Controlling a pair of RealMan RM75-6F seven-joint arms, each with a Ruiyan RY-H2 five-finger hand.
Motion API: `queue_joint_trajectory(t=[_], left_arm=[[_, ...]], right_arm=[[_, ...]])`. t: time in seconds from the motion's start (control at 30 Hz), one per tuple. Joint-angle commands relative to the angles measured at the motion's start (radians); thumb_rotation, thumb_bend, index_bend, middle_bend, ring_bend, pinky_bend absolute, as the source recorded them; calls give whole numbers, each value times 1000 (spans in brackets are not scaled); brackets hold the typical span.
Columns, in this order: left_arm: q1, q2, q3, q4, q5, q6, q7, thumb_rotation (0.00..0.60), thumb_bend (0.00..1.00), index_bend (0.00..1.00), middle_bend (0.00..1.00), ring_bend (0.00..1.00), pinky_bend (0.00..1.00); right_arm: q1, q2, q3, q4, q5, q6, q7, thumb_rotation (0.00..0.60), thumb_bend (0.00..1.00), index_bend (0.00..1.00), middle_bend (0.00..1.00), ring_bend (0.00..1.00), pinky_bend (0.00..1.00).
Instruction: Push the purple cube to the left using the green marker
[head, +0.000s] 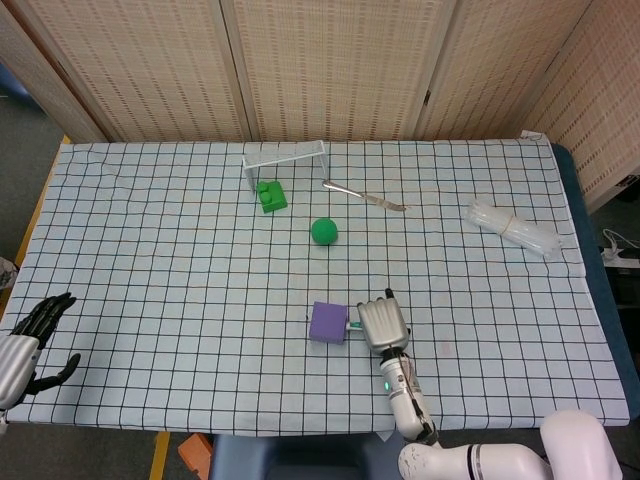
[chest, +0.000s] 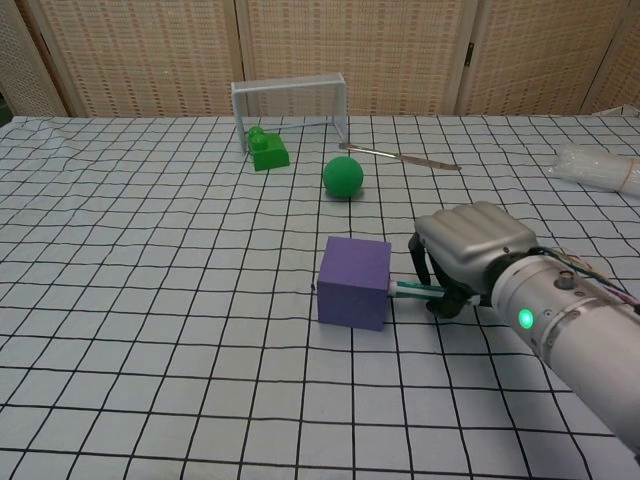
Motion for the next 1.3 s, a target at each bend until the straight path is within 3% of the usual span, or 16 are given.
queue_joint_trajectory(t=[0.03, 0.87, 1.3], left_arm=[[1, 1, 1, 1, 1, 0, -4, 600, 395, 0, 0, 7, 196], [7, 8, -4, 19, -6, 10, -45, 600, 395, 0, 0, 7, 196], [4, 10, -8, 27, -13, 1, -64, 600, 395, 0, 0, 7, 197]], right_arm=[[19, -24, 15, 19, 6, -3, -1, 600, 431, 855, 735, 496, 238], [241, -257, 150, 234, 89, -96, -60, 600, 431, 855, 735, 496, 238], [385, -365, 250, 339, 128, -152, -75, 600, 431, 855, 735, 496, 238]])
